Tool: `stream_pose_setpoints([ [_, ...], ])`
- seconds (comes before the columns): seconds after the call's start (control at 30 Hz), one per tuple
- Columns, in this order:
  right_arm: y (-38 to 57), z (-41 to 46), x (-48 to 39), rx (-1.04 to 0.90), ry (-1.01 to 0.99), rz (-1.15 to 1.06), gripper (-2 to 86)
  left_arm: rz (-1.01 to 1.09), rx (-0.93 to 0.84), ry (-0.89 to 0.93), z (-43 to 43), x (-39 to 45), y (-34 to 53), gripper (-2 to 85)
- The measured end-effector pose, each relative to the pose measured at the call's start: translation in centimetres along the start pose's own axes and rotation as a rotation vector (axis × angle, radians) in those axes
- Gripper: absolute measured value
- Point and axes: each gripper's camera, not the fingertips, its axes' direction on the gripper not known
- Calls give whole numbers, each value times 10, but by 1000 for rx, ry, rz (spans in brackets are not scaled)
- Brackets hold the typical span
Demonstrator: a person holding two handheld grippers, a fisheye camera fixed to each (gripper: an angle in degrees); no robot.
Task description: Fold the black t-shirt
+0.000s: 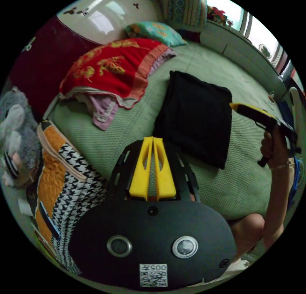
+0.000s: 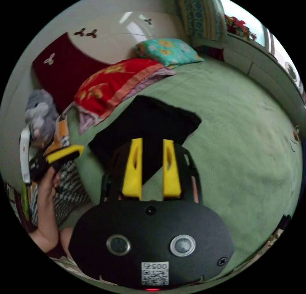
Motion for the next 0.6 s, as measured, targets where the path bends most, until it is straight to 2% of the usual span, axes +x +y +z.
stream_pose_setpoints([
  [0.03, 16, -7, -10, -6, -13, -26, 5, 39, 31, 58, -9, 12, 1, 4],
  [0.1, 35, -10, -29, -47, -40, -84, -4, 61, 52, 149, -16, 30, 0, -1],
  [0.17, 54, -8, -50, -100, -47, -139, -9, 53, 36, 113, -15, 50, -3, -3],
  [0.23, 69, -3, -58, -140, 24, -143, -11, 20, -36, -86, -5, 71, -3, -4],
  [0.27, 81, 1, -59, -187, 46, -140, -11, 20, -46, -118, -4, 75, -2, -4],
  [0.43, 129, -38, -37, -231, 39, -136, -11, -51, 36, 19, -46, 94, 28, -4],
  [0.6, 181, -136, -7, -71, 122, -30, -10, 2, 94, 19, -111, 149, 59, -6],
])
